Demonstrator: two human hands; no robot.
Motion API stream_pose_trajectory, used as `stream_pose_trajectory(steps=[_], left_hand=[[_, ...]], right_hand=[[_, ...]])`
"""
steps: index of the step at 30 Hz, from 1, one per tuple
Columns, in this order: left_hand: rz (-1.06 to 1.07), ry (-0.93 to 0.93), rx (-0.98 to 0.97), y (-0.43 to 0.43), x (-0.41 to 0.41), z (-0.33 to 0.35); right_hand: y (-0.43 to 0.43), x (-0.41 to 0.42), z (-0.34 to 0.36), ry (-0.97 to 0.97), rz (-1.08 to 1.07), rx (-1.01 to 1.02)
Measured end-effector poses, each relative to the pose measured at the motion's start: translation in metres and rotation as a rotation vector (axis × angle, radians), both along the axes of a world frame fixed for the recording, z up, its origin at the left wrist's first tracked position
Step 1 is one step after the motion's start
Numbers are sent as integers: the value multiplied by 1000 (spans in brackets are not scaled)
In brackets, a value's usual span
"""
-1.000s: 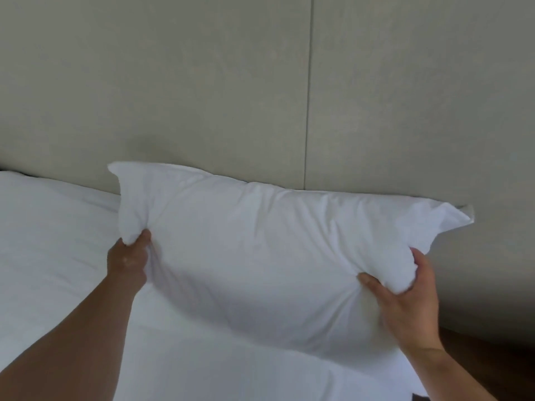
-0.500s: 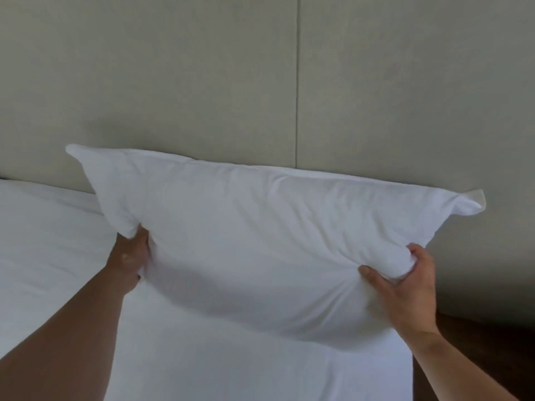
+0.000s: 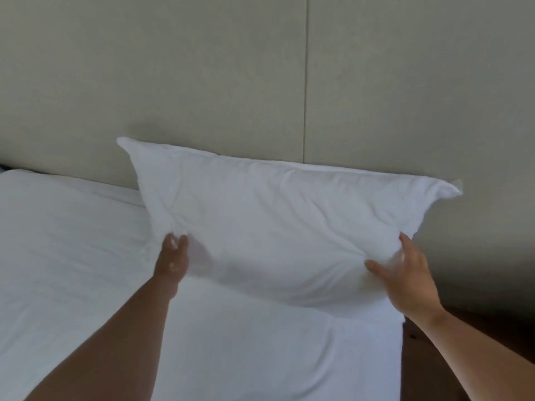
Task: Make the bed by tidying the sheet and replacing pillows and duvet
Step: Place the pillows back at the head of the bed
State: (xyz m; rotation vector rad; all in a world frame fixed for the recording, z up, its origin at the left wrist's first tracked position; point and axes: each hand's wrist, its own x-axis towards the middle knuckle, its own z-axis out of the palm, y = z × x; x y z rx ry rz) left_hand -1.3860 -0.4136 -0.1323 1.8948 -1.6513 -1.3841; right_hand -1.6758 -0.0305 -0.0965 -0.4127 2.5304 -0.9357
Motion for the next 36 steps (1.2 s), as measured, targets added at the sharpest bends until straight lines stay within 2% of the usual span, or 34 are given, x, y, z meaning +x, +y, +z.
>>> stream_pose_trajectory(steps=[4,8,13,18,21,25,28,32,34,36], left_hand=[[-173,64,162,124,8,40],[-275,149,206,253,33,72],[-372,114,362,419,62,84],[-810,46,405,548,33,128],[-1041,27,323,588,-3,145],[-1257,0,150,642,-66,176],[-1391,113,70,700,-113,216],[-1611,329,-90,825,-179,287],[-1675,452,-230,884,-209,321],[-1730,530,-384,935,-238,346]], right_hand=[[53,40,49,19,113,121],[129,99,100,19,136,232],[262,168,140,-57,-4,290],[389,208,165,-79,-214,275],[446,215,192,-29,-324,218],[523,227,262,47,-422,137],[587,235,322,182,-498,148],[706,265,387,466,-861,151],[765,282,401,578,-1005,250],[824,298,398,540,-1068,429]])
